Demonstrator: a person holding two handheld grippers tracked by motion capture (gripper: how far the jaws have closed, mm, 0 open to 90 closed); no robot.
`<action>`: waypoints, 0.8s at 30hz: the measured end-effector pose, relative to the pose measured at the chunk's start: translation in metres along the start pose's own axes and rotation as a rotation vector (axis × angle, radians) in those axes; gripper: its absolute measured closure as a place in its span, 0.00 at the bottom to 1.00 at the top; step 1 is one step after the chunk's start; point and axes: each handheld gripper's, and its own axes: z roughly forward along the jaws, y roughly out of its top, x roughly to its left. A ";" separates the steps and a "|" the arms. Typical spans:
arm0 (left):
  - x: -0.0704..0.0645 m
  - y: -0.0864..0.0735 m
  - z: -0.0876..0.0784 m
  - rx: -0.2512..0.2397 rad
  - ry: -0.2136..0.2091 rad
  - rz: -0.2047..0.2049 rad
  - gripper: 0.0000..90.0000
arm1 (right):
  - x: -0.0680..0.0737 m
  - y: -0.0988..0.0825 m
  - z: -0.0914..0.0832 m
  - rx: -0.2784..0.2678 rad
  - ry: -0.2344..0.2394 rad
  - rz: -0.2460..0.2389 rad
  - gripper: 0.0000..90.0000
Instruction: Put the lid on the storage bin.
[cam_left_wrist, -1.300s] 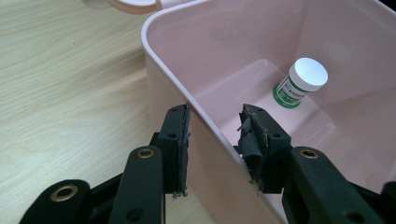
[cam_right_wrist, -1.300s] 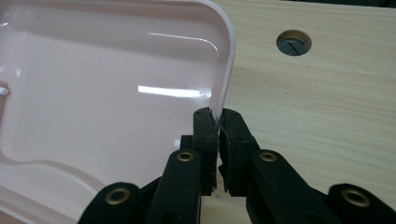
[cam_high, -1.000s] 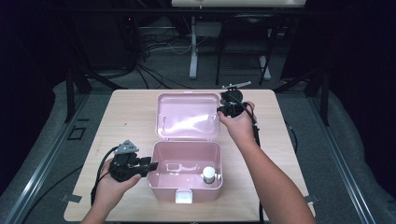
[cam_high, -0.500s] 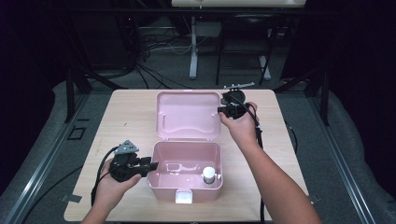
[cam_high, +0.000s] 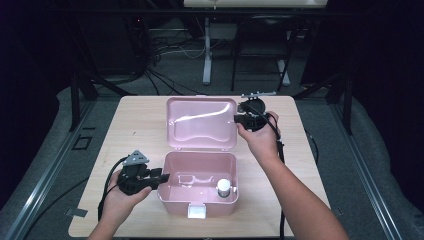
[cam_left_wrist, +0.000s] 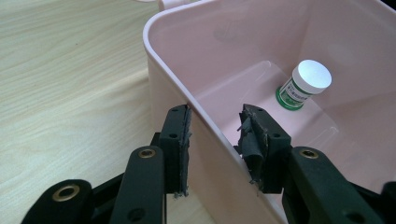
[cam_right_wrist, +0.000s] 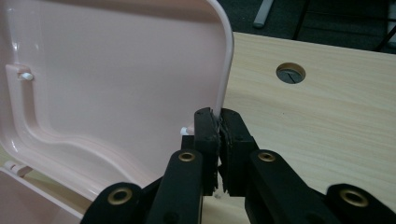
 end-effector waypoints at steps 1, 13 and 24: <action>0.000 0.000 0.000 0.000 0.000 0.000 0.70 | 0.000 0.000 0.000 0.000 0.000 0.000 0.96; -0.001 0.000 0.000 -0.003 0.006 -0.003 0.70 | 0.004 -0.005 -0.014 -0.041 0.011 -0.031 0.96; -0.001 0.000 0.000 -0.005 0.012 -0.005 0.70 | 0.005 -0.011 -0.023 -0.071 0.034 -0.029 0.97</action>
